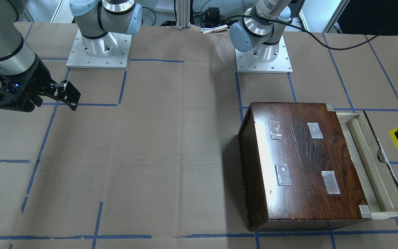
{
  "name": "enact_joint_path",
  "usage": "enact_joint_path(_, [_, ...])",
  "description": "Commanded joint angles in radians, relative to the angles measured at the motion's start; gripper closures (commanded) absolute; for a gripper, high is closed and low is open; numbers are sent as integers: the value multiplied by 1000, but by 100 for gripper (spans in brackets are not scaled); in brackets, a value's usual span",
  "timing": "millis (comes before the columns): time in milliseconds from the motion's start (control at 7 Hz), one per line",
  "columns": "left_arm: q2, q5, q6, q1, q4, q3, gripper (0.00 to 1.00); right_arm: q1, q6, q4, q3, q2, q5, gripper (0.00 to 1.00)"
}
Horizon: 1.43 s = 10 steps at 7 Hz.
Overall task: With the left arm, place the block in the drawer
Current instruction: 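Lift the yellow cube and carry it over the open drawer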
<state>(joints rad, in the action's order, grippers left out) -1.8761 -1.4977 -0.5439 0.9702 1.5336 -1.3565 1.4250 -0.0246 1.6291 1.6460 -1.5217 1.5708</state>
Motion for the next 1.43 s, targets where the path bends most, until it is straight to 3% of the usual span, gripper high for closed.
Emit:
enact_joint_path(0, [52,1,65,82,-64,-75,69,0,0,0,0,0,0,0])
enact_joint_path(429, [46,1,61,84,-123,-168,69,0,-2,0,0,0,0,0])
enact_joint_path(857, [54,1,56,87,-301,-297,65,0,-2,0,0,0,0,0])
enact_joint_path(1000, [48,1,56,87,-305,-300,51,0,-2,0,0,0,0,0])
enact_joint_path(1143, [37,2,56,87,-306,-300,19,0,-2,0,0,0,0,0])
enact_joint_path(1286, [38,2,56,85,-308,-296,1,0,0,0,0,2,0,0])
